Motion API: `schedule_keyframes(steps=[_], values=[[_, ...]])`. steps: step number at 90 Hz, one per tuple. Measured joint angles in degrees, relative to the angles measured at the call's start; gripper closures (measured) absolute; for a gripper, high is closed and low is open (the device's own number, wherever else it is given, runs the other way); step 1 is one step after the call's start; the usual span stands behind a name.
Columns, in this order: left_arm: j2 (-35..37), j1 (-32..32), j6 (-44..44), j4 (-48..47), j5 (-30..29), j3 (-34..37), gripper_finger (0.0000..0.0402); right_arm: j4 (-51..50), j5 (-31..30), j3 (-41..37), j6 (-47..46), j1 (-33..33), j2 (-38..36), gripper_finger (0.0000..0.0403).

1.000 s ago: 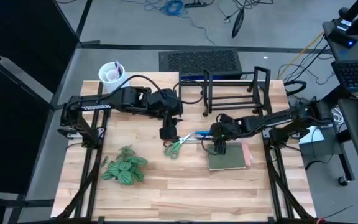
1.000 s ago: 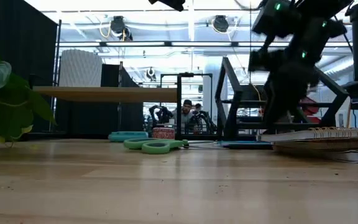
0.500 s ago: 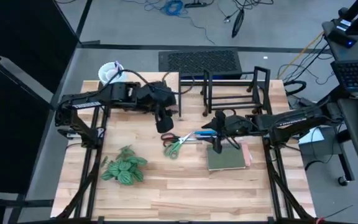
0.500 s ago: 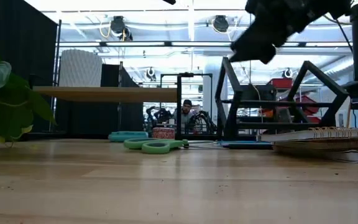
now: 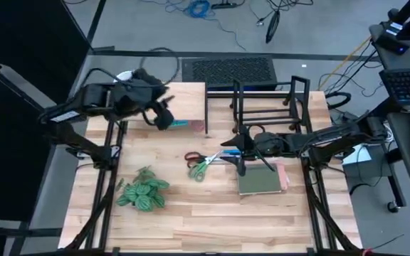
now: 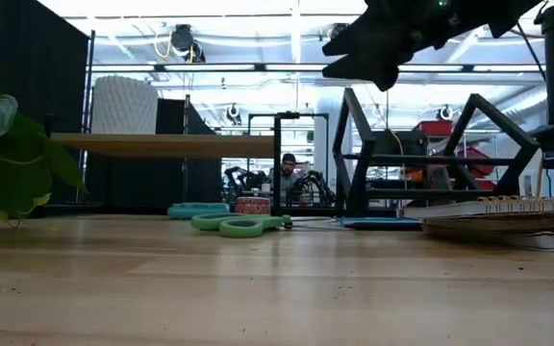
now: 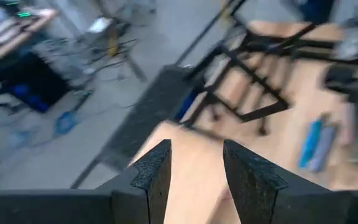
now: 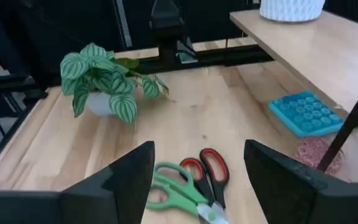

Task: Stock shelves
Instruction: Remove the pink pen from the white pen holder

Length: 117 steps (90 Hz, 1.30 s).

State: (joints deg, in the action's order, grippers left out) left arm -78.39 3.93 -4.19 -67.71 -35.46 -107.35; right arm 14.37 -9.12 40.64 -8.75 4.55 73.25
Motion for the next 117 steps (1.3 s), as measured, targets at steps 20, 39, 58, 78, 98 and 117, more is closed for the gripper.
schedule_keyframes(steps=[20,39,58,78,98,117], values=[[2.1,1.5,0.5,-3.2,-2.0,0.0,0.0269,0.8,-0.2,0.0,0.0,-0.1,0.4,0.0170],[1.7,1.6,2.5,-3.0,-2.0,0.0,0.0269,0.6,-0.2,0.0,0.0,-0.1,0.3,0.0170],[1.8,4.3,-2.4,-4.4,-1.8,0.0,0.0269,0.3,-0.2,0.0,0.0,-0.1,0.2,0.0170],[2.5,10.6,-7.3,-6.5,-1.8,0.0,0.0269,-1.1,-0.1,0.0,0.0,-0.1,0.2,0.0170],[2.5,18.5,-10.5,-9.2,-0.5,5.5,0.0256,-1.4,0.0,0.0,-1.0,0.1,0.2,0.0170],[6.4,25.3,-11.7,-4.1,1.0,15.5,0.0204,-3.6,0.3,0.0,-4.0,0.2,0.2,0.0170]])
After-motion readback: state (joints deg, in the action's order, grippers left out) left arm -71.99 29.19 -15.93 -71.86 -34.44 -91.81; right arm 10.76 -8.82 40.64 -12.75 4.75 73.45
